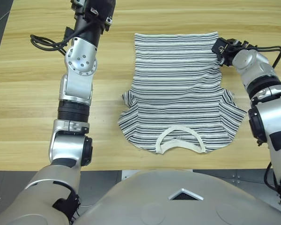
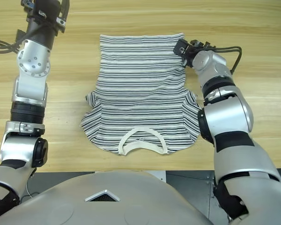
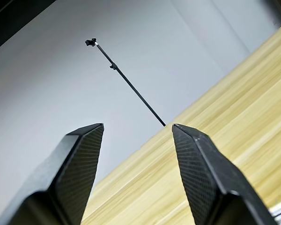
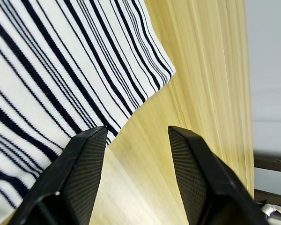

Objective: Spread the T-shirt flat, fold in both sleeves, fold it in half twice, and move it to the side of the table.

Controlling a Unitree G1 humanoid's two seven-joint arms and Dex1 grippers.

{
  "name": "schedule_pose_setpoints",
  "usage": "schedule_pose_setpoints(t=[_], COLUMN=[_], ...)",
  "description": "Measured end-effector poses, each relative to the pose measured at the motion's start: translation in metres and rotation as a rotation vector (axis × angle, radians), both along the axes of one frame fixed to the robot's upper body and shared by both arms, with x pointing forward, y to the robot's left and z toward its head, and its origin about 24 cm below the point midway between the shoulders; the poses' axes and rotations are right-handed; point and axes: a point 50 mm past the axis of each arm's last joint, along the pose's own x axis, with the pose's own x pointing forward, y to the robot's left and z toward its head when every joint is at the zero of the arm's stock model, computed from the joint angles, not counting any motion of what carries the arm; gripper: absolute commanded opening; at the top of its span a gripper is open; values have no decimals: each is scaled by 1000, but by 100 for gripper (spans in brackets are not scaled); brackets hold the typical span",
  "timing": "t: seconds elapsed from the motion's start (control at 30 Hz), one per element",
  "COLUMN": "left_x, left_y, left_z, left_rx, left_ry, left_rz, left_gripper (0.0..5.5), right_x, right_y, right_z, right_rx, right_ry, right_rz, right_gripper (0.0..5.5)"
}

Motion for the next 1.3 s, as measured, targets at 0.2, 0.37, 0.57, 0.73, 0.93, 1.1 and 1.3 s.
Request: schedule_pose_setpoints(t=[0.2, 0.37, 0.57, 0.73, 0.93, 1.1, 1.3], left_x=[-2, -4, -40, -97, -148, -171, -175], left_y=[0, -3, 18, 26, 35, 49, 53], left_z=[-9, -13, -8, -35, -54, -88, -113], left_rx=[-2, -10, -206, -429, -485, -492, -490], left_ry=[21, 30, 58, 344, 699, 972, 1080], left_rz=[13, 4, 1, -33, -152, -213, -183], left_gripper=[272, 272, 272, 272, 272, 272, 272], right_x=[-1, 14, 31, 24, 17, 11, 8], right_y=[2, 24, 8, -8, -16, -13, -14], right_z=[-2, 25, 93, 122, 158, 171, 166], right_rx=[93, 274, 535, 643, 688, 696, 689], right_ry=[-68, -287, -666, -838, -986, -1040, -1028], right_rz=[-26, -29, -93, -21, 65, 129, 124], right_gripper=[240, 240, 240, 240, 240, 240, 240])
